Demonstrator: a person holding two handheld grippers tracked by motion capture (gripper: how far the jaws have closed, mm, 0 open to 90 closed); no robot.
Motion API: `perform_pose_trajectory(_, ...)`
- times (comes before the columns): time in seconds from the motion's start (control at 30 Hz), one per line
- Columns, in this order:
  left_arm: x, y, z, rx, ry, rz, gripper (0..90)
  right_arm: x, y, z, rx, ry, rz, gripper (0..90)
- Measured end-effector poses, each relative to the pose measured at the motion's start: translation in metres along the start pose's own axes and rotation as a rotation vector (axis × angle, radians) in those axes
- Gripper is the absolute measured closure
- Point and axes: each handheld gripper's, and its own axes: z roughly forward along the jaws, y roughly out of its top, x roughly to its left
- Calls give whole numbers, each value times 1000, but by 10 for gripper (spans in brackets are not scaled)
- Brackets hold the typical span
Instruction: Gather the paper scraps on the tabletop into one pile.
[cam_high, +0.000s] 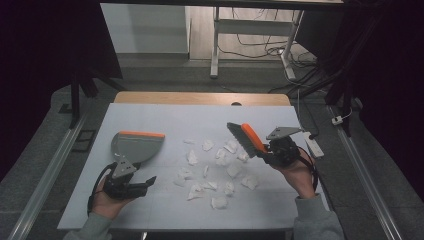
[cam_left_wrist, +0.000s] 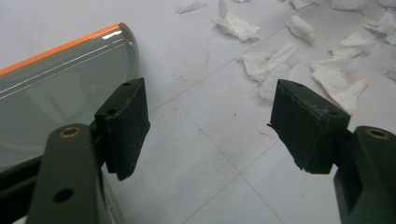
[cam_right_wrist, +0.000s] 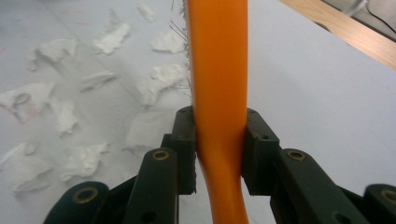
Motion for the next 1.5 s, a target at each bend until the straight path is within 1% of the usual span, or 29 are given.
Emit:
perform_pose_trajectory(0.13,4,-1,3,8,-2,-7,289,-6,-3,0,37,-37,29,698)
perform_pose_trajectory(0.23,4,-3,7,18,-6,-4,289,-13,-6,1,68,-72,59,698)
perform_pose_trajectory(0.33,2,-4,9,30,-8,7,288,-22,-9,6,99,-97,87,698)
perform_pose_trajectory(0.4,2,-4,9,31,-9,5,288,-26,-12,10,122,-113,112,698)
perform_pose_trajectory(0.47,2,-4,9,30,-9,5,288,-29,-13,13,139,-124,126,698)
perform_pose_trajectory(0.57,2,-4,11,35,-15,8,289,-31,-13,18,162,-142,115,698)
perform_pose_trajectory(0.63,2,-5,13,41,-15,11,289,-32,-13,23,181,-145,121,698)
perform_pose_trajectory(0.7,2,-5,13,43,-17,11,288,-33,-11,28,205,-157,116,698)
perform_pose_trajectory(0.77,2,-5,13,41,-17,12,288,-34,-10,34,227,-167,119,698)
perform_pose_trajectory(0.83,2,-5,12,38,-16,11,288,-34,-9,42,256,-180,108,698)
perform_pose_trajectory(0.9,2,-6,12,39,-16,11,288,-34,-7,51,282,-183,100,699)
perform_pose_trajectory(0.97,2,-6,13,41,-17,11,288,-31,-4,59,298,-174,86,699)
perform_pose_trajectory(1.03,2,-6,13,43,-19,11,289,-25,1,65,293,-152,74,699)
perform_pose_trajectory(1.1,2,-6,13,42,-21,11,291,-16,6,70,303,-139,26,700)
perform_pose_trajectory(1.17,2,-6,13,42,-22,10,292,-6,10,75,314,-122,1,701)
perform_pose_trajectory(1.2,2,-6,13,42,-22,10,293,0,12,77,320,-126,-20,701)
perform_pose_trajectory(1.3,2,-6,12,43,-21,11,293,16,17,81,339,-111,-66,701)
perform_pose_trajectory(1.33,2,-6,12,42,-21,11,293,20,18,81,336,-98,-71,701)
perform_pose_trajectory(1.37,2,-6,12,41,-22,11,293,24,20,80,330,-70,-68,702)
perform_pose_trajectory(1.43,1,-6,12,41,-22,12,294,30,23,78,303,3,-66,701)
perform_pose_trajectory(1.47,1,-6,12,42,-24,12,294,30,24,76,284,30,-65,701)
perform_pose_trajectory(1.5,2,-6,12,43,-24,13,294,30,26,74,261,43,-60,701)
